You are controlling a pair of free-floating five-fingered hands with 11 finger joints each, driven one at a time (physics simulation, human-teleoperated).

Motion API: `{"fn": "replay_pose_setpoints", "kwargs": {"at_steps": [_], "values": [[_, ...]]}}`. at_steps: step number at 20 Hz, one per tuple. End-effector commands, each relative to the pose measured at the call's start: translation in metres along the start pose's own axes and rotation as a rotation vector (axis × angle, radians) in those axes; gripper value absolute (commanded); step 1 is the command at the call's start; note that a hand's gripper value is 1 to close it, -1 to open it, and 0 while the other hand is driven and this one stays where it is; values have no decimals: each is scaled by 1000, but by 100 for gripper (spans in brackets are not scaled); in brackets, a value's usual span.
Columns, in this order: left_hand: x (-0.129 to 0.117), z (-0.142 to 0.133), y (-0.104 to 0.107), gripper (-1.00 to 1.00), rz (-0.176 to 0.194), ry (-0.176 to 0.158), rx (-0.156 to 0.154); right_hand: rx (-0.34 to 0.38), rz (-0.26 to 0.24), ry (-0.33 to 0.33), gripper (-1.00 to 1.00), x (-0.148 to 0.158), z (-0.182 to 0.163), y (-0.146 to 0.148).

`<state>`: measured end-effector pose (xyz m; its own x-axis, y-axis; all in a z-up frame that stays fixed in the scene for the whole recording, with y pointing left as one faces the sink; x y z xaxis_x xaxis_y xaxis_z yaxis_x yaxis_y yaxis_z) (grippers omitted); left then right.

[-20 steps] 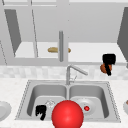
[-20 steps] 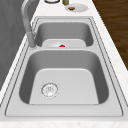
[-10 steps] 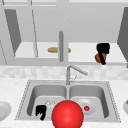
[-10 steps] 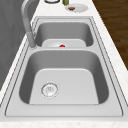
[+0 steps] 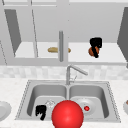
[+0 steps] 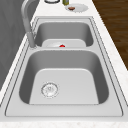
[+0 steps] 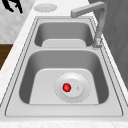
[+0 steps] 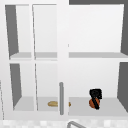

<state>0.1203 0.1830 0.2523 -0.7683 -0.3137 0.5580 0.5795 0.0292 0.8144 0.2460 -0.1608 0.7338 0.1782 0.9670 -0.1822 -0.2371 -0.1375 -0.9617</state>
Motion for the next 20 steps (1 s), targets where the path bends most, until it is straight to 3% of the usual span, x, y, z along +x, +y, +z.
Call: {"fn": "replay_pose_setpoints", "kwargs": {"at_steps": [1,11,20], "values": [[0,0,0,0,0,0,0,3,-2,11,100,15,-27,-9],[0,0,0,0,0,0,0,-3,-4,-1,100,52,-112,4],[0,0,0,0,0,0,0,-9,3,1,100,90,-195,48]]}}
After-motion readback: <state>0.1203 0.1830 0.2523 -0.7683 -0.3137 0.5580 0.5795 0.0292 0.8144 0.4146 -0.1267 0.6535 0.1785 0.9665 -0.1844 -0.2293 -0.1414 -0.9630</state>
